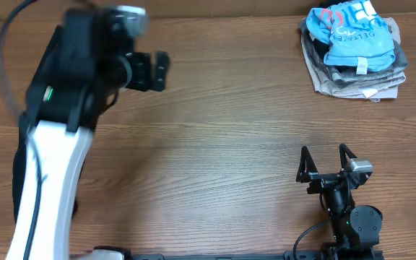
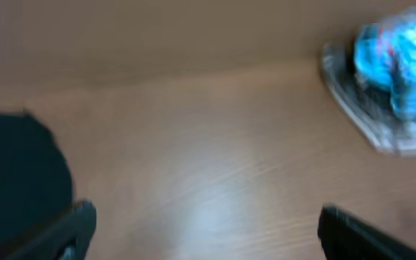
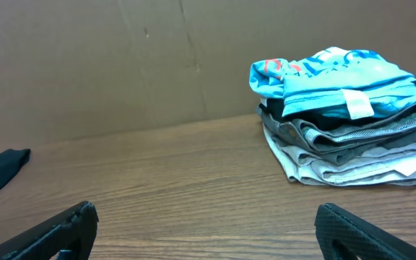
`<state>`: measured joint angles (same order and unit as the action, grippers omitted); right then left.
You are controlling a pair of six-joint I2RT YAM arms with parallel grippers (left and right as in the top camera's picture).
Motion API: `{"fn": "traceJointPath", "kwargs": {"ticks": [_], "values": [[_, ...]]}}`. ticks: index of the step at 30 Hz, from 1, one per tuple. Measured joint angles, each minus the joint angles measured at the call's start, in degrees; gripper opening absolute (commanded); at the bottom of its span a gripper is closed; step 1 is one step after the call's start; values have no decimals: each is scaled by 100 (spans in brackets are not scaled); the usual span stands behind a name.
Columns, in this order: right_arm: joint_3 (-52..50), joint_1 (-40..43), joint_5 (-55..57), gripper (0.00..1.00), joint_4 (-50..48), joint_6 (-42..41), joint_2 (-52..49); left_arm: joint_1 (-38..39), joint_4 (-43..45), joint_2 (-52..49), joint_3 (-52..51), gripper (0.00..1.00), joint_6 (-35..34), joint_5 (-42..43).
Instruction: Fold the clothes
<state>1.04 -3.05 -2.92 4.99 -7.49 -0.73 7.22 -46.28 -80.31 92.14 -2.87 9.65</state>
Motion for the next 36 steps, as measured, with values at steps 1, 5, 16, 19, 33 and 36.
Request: {"fn": "traceJointPath", "kwargs": {"ticks": [1,5,16,19,33,36], "values": [[0,0,4,100,-2,0,0,-149,584,275,-492,100,-59,37],[0,0,17,100,0,0,0,-793,2986,1307,-2669,100,-442,356],[0,0,17,100,0,2,0,-1182,5366,4260,-6690,100,-872,66],[0,0,20,100,-4,-2,0,-1182,5722,4942,-7410,100,-903,-129],[0,0,20,100,2,-2,0,-1182,5624,7099,-9160,100,-1172,-557],[0,0,20,100,0,2,0,-1182,5287,7311,-9162,100,-1185,-643]]}}
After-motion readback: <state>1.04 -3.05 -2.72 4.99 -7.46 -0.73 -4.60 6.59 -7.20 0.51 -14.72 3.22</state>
